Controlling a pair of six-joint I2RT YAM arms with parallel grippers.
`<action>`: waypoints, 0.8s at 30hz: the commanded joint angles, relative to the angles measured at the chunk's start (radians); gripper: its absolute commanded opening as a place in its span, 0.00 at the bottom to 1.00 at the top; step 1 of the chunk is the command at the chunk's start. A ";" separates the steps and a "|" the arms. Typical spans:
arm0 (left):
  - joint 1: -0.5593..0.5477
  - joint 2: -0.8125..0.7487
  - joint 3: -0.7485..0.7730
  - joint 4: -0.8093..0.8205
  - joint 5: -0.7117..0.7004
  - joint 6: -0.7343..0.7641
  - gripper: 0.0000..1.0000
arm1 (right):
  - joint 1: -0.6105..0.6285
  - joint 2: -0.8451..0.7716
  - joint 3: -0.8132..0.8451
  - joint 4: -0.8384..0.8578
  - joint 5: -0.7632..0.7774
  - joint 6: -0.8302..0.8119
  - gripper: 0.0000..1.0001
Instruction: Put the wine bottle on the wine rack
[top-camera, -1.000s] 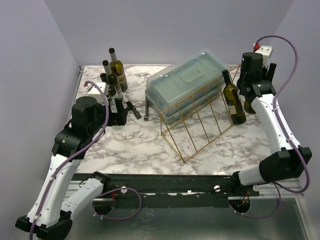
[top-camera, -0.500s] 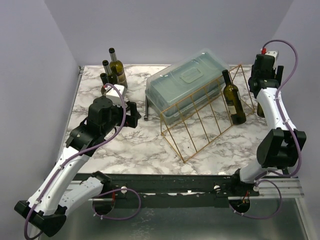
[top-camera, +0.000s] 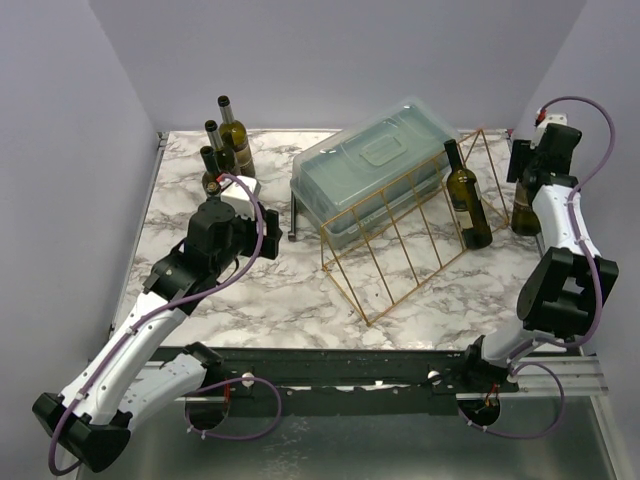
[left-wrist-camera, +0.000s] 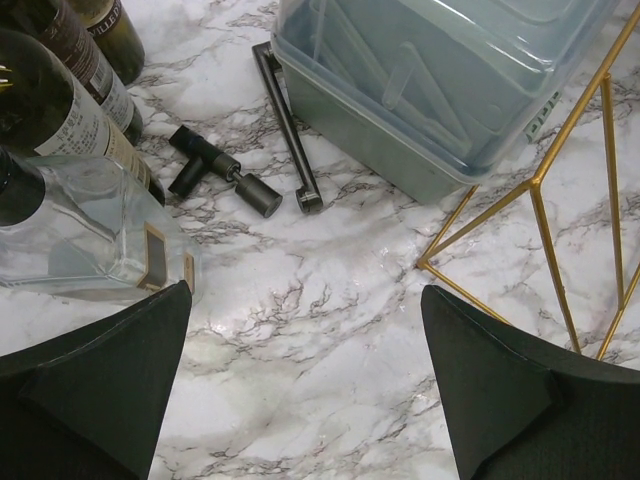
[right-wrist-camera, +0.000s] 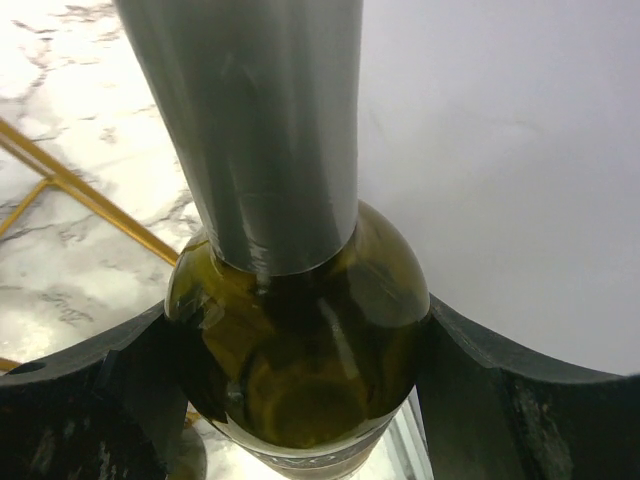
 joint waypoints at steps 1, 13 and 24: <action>-0.003 -0.017 -0.021 0.039 -0.030 0.016 0.99 | 0.002 0.019 0.033 0.109 -0.187 -0.026 0.01; -0.003 -0.001 -0.034 0.045 -0.028 0.022 0.99 | 0.002 0.052 -0.012 0.188 -0.299 -0.040 0.00; -0.003 0.001 -0.037 0.047 -0.027 0.026 0.99 | 0.002 0.105 0.004 0.197 -0.335 -0.030 0.01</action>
